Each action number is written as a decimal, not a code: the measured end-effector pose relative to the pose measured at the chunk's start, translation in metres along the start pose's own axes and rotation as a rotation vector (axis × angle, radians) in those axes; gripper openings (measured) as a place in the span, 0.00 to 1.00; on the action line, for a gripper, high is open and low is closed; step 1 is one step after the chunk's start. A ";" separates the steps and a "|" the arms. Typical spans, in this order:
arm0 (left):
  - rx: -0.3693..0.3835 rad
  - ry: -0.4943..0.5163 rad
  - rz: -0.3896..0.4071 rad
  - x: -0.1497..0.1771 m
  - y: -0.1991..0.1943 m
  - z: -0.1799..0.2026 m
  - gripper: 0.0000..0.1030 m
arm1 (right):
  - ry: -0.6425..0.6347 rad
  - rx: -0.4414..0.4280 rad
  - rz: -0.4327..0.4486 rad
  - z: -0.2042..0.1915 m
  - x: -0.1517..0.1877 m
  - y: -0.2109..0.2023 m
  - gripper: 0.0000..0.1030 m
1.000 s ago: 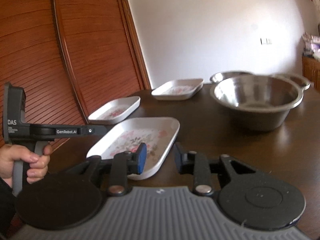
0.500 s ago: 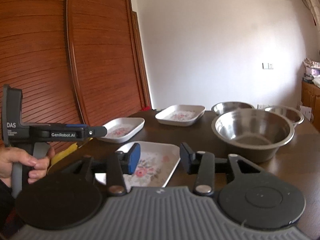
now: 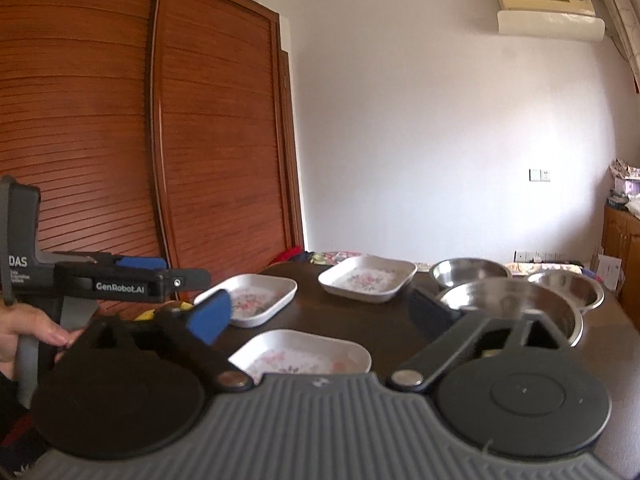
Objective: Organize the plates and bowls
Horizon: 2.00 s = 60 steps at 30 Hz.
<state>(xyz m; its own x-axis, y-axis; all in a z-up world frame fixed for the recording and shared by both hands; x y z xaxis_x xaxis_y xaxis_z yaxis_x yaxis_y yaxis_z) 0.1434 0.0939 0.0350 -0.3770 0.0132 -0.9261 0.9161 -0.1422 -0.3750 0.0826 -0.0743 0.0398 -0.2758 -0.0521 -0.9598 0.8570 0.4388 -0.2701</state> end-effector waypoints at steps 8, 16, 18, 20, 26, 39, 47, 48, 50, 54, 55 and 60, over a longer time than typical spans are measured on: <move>-0.012 0.002 -0.015 -0.010 0.014 -0.014 1.00 | -0.022 0.003 -0.003 -0.009 -0.002 0.011 1.00; -0.027 0.015 -0.049 -0.017 0.031 -0.036 1.00 | -0.035 -0.028 -0.030 -0.023 -0.011 0.029 1.00; -0.019 0.013 -0.065 -0.018 0.039 -0.043 1.00 | -0.037 -0.039 -0.042 -0.027 -0.013 0.036 1.00; -0.012 0.006 -0.088 -0.018 0.047 -0.052 1.00 | -0.039 -0.052 -0.063 -0.032 -0.015 0.047 1.00; -0.001 -0.021 -0.160 -0.013 0.077 -0.083 0.96 | -0.047 -0.072 -0.132 -0.043 -0.016 0.085 0.99; -0.006 -0.023 -0.282 -0.002 0.139 -0.137 0.80 | -0.019 -0.140 -0.345 -0.051 -0.017 0.182 0.65; -0.002 -0.008 -0.331 0.002 0.162 -0.153 0.80 | 0.007 -0.164 -0.454 -0.046 -0.014 0.232 0.55; -0.003 -0.007 -0.336 0.003 0.165 -0.154 0.80 | 0.013 -0.173 -0.470 -0.045 -0.012 0.237 0.53; 0.004 -0.009 -0.345 0.005 0.168 -0.156 0.80 | 0.014 -0.177 -0.494 -0.044 -0.009 0.244 0.51; 0.016 -0.007 -0.362 0.006 0.175 -0.156 0.79 | 0.034 -0.197 -0.536 -0.044 -0.002 0.258 0.50; 0.021 -0.009 -0.363 0.007 0.175 -0.156 0.79 | 0.043 -0.202 -0.547 -0.044 0.000 0.261 0.50; 0.048 -0.003 -0.383 0.010 0.178 -0.152 0.76 | 0.074 -0.239 -0.568 -0.041 0.005 0.268 0.46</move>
<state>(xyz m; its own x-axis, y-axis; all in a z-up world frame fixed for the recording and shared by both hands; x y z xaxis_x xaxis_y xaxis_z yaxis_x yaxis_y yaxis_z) 0.3229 0.2188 -0.0475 -0.6910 0.0717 -0.7193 0.7015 -0.1736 -0.6912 0.2935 0.0802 -0.0339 -0.6971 -0.2778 -0.6609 0.4489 0.5497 -0.7045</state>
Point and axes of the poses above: each gripper's, at about its wrist camera, not at the fingertips, and y roughly the way its jaws point, z to its right, x to its underside, the point moved 7 cm from there along y, roughly the way its jaws point, and after that the axes turned 6 degrees about -z, right-handed, at the moved point
